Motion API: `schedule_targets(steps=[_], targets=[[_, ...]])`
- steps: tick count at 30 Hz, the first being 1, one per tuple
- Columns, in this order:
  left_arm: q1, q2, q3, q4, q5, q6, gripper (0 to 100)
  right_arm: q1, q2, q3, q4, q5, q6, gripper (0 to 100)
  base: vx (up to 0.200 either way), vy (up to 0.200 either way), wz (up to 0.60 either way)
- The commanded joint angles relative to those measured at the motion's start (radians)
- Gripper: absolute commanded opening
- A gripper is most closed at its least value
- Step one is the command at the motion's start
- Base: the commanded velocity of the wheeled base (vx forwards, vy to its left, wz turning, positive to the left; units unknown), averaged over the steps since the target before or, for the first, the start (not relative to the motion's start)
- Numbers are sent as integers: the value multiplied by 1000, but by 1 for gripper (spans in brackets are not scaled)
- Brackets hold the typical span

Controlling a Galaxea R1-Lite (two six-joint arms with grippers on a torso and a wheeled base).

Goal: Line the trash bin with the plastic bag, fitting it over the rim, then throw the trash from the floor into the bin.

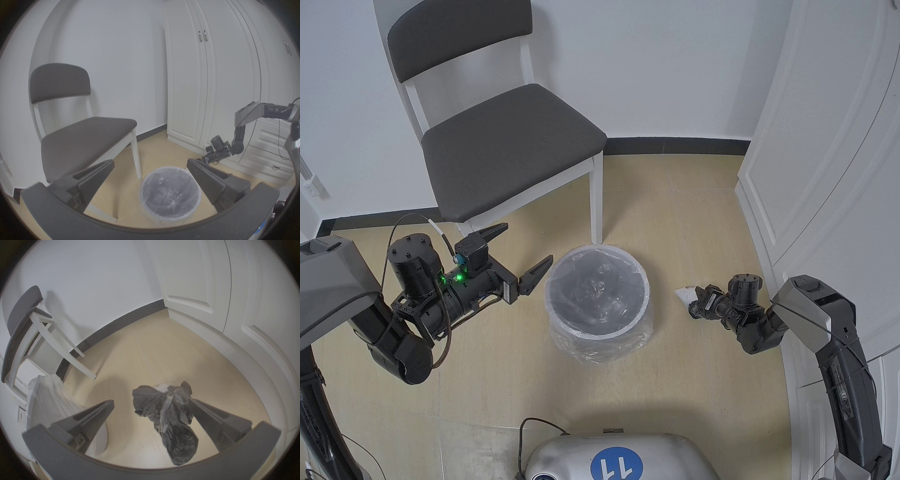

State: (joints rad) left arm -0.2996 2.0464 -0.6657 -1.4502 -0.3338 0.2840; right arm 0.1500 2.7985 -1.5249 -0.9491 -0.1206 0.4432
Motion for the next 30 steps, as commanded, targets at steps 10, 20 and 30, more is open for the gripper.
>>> schedule_targets(steps=[10,20,30], targets=[[-47,-46,54,-78,33,9,100,0,4,-43,96,18,68,100,0,0,0],[-90,-117,127,-78,41,10,100,-1,7,-52,101,32,144,100,0,0,0],[-108,-152,173,-78,39,63,100,-1,9,-52,101,32,158,0,0,0,0]])
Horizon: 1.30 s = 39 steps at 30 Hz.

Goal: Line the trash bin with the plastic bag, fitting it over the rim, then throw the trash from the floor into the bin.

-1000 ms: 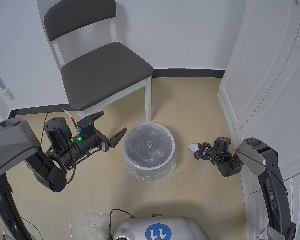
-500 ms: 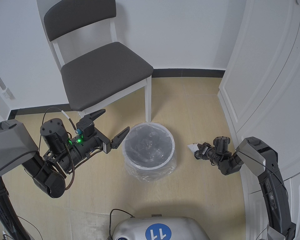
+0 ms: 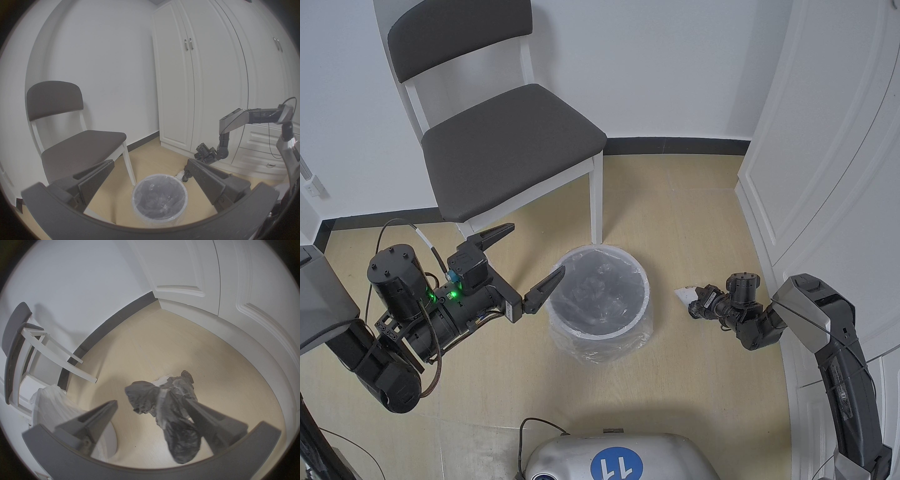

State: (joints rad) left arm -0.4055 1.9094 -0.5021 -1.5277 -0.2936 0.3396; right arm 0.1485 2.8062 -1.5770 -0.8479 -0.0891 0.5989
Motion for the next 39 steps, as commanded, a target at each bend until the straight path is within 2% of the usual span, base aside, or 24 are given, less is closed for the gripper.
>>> schedule_targets(steps=[1,13,16,19,27,31,35,39], targets=[[-4,-16,10,0,-1,7,100,0,1,-1,0,0,4,0,0,0,0],[-7,-38,24,-3,-2,7,100,0,3,-9,23,0,-2,0,0,0,0],[-6,-58,24,-3,-2,6,100,2,-2,-52,164,-15,2,0,0,0,0],[-6,-67,24,-3,-2,6,100,3,4,-78,204,-15,5,0,0,0,0],[-6,-130,42,-3,-2,3,100,31,36,-129,201,-32,15,0,0,0,0],[-7,-161,71,-3,-4,10,100,28,36,-126,181,-93,13,0,0,0,0],[-6,-174,73,-3,-4,7,100,22,39,-103,107,-103,10,0,0,0,0],[13,-216,63,-3,-4,-10,100,23,41,-109,116,-87,-4,0,0,0,0]])
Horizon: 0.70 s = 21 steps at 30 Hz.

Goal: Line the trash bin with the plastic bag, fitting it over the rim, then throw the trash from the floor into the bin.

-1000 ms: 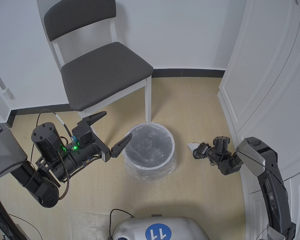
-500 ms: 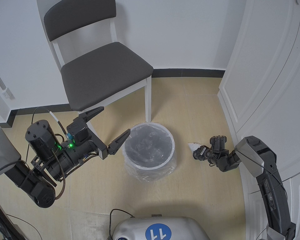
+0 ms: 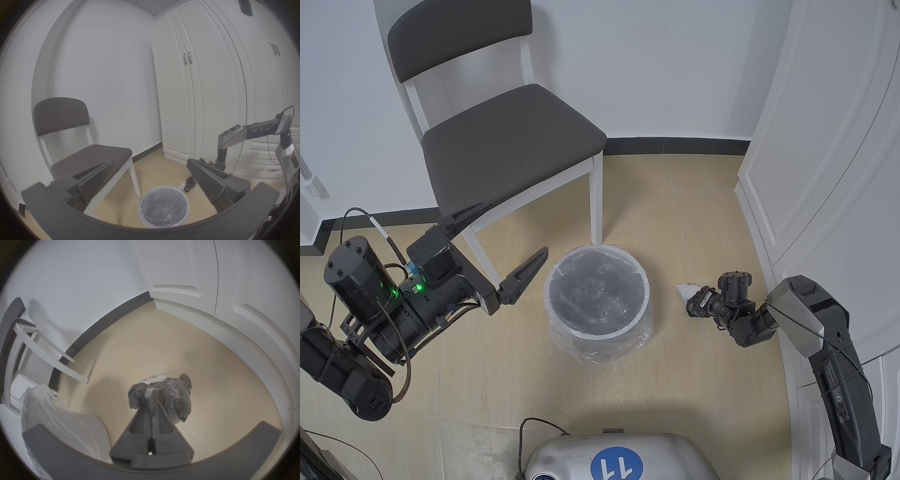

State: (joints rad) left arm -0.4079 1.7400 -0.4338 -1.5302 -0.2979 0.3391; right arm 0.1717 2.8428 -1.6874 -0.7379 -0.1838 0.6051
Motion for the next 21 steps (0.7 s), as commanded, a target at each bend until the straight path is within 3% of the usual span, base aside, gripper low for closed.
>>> schedule_targets(steps=[1,4,5,7,8,10,21], targets=[[20,-59,-5,-1,0,-17,100,3,3,2,8,7,-25,0,0,0,0],[26,-86,-5,-1,-1,-32,100,25,-23,17,-8,-11,-179,0,0,0,0],[26,-86,-5,-1,-1,-32,100,25,-23,17,-8,-11,-179,0,0,0,0],[46,-94,-8,-1,0,-40,100,46,-74,64,-48,-31,-327,0,0,0,0],[47,-94,-9,1,0,-40,100,48,-77,66,-51,-32,-334,0,0,0,0],[70,-94,-20,1,-1,-40,100,66,-134,121,-126,-37,-455,0,0,0,0],[123,-73,-68,2,-1,-40,100,80,-370,353,-193,-22,-766,0,0,0,0]])
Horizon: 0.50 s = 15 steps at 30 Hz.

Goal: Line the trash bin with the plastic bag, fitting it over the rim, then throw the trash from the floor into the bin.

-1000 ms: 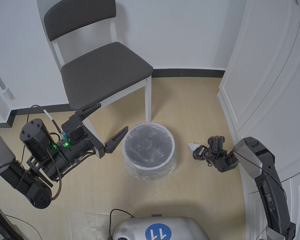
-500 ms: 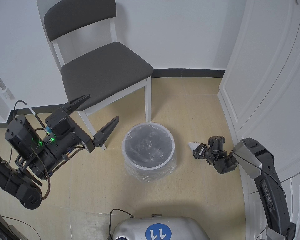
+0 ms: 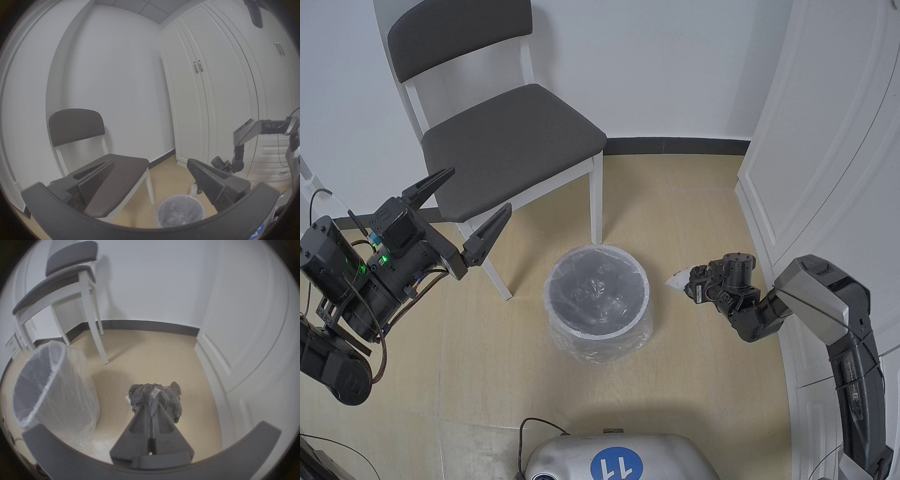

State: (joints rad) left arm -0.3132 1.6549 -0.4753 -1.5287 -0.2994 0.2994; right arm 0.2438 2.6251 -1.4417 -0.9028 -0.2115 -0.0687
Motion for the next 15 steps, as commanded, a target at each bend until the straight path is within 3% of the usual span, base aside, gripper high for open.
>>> schedule_targets(steps=[1,2,3,5,7,10,15], targets=[[32,20,-29,-1,0,0,100,8,-152,107,-28,6,-92,0,0,0,0],[36,28,-31,-1,0,1,100,5,-208,147,-30,18,-187,0,0,0,0],[37,32,-31,-1,0,3,100,5,-231,162,-30,34,-226,0,0,0,0],[37,34,-31,-1,0,4,100,3,-240,168,-30,41,-237,0,0,0,0],[40,25,-17,-1,0,17,100,6,-329,205,-19,95,-347,0,0,0,0],[54,22,-19,-2,2,27,100,12,-359,208,-21,96,-405,0,0,0,0],[100,28,-31,-2,2,43,100,38,-404,213,-31,107,-586,0,0,0,0]])
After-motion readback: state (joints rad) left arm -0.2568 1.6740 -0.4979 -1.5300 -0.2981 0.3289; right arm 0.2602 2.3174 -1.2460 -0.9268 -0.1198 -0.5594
